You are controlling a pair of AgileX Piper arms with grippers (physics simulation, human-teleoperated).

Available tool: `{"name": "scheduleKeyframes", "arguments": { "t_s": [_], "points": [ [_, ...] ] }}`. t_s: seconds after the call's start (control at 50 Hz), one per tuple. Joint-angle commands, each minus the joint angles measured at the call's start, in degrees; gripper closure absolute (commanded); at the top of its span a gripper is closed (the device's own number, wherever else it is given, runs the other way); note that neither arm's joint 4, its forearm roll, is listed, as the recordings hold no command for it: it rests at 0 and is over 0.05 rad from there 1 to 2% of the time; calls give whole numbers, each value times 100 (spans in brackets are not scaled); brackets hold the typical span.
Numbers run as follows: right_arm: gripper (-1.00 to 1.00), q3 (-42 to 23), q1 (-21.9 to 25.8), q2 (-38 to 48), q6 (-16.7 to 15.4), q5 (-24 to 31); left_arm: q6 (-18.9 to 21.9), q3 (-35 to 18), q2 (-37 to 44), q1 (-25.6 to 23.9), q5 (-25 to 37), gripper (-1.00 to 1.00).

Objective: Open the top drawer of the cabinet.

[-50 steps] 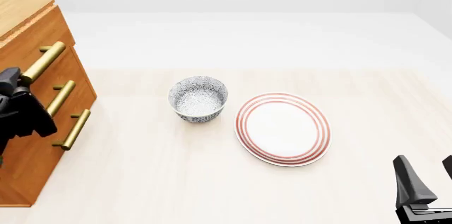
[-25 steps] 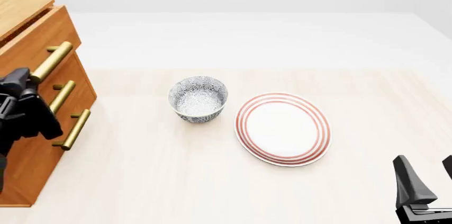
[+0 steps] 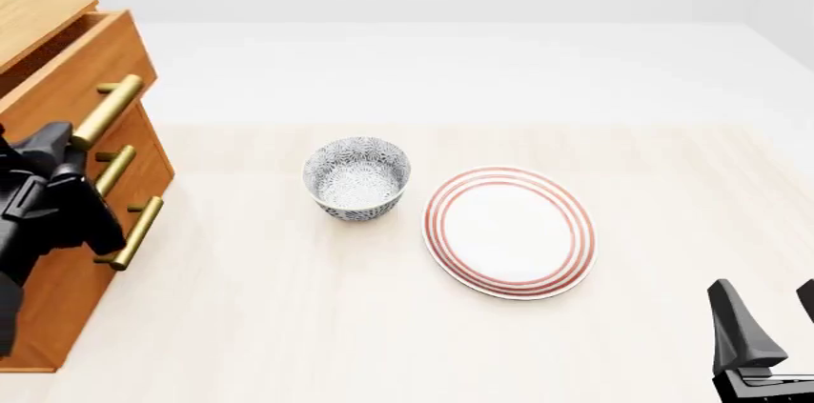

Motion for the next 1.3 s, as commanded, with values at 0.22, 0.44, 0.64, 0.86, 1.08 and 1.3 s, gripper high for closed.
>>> {"name": "scheduleKeyframes", "arguments": {
  "t_s": [0.22,0.44,0.64,0.86,1.08,1.3],
  "points": [
    [-100,0,1,-1,-1,0,28,-156,157,-682,-24,100],
    [-100,0,0,1,0,0,-25,-103,10,-843,66,100],
    [-100,0,0,-1,0,0,-11,-122,-120,-1001,178,100],
    [-100,0,0,0,-1,0,-49,-43,-193,-1163,192,100],
    [-100,0,0,0,2,0,-52,-107,-68,-1448,109,100],
    [-100,0,-1,1,3,0,-101,-261,60,-1688,107,100]
  ]
}}
